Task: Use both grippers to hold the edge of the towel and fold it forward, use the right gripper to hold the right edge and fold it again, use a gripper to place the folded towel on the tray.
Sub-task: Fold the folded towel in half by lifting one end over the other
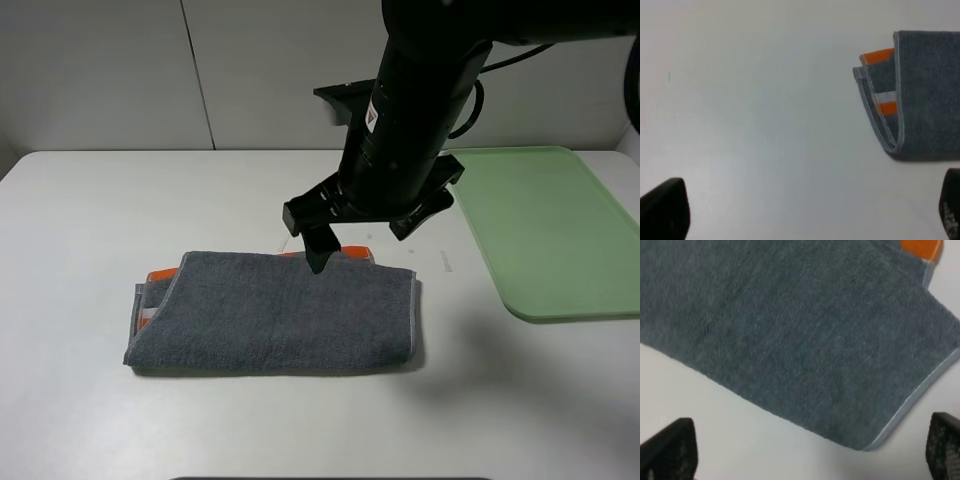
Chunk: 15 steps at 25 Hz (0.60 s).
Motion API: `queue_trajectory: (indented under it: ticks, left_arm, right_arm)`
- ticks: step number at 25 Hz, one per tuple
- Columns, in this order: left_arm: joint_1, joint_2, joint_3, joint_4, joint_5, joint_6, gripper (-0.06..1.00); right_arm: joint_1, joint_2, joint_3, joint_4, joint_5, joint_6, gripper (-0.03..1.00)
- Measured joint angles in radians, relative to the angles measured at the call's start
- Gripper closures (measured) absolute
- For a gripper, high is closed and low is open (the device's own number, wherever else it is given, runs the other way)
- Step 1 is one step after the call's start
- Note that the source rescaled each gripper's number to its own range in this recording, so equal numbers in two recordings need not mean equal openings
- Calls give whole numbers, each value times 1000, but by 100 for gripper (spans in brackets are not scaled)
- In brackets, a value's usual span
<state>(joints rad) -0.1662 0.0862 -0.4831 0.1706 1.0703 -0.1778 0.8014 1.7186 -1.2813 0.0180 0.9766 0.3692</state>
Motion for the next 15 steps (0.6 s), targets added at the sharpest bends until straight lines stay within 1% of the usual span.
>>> queue_trajectory:
  ticks: [4,7,9,12,15]
  left_arm:
    - [0,0,0,0,0,0,-6]
    - [0,0,0,0,0,0,-6]
    - [0,0,0,0,0,0,-6]
    - [0,0,0,0,0,0,-6]
    - [0,0,0,0,0,0,-6]
  right_arm:
    - [0,0,0,0,8,64,-3]
    - [0,0,0,0,37,80,-3]
    - [0,0,1,-18,49,83,-3]
    - [-1,0,2,-72,53,93,-3]
    - [-24,0,8,-96,45,95,-3]
